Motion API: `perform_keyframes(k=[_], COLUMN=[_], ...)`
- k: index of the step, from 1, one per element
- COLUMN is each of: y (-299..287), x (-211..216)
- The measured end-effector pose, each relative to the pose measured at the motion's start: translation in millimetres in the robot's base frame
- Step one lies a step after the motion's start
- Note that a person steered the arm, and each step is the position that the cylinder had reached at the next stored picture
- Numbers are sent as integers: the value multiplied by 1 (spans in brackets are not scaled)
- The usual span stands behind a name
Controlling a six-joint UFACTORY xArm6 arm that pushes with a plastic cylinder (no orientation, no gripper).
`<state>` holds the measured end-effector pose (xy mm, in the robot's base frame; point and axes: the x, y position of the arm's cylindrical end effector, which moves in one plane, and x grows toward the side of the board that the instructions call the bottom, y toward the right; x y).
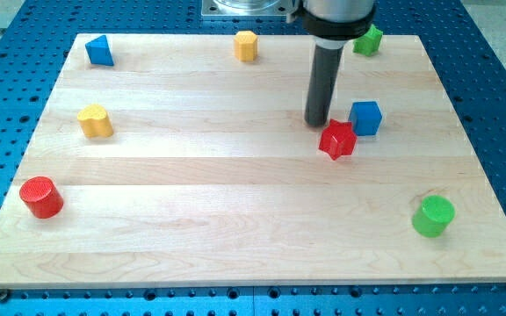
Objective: Move the red star to the bottom center of the board
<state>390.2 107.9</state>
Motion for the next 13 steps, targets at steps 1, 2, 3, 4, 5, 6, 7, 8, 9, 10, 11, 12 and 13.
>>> perform_keyframes(k=[1, 2, 3, 4, 5, 6, 7, 8, 9, 10, 11, 12, 13], y=[19, 18, 54, 6, -113, -102, 8, 49, 32, -58, -113, -140, -186], x=[59, 113, 112, 116, 117, 94, 105, 156, 158, 148, 107, 68, 73])
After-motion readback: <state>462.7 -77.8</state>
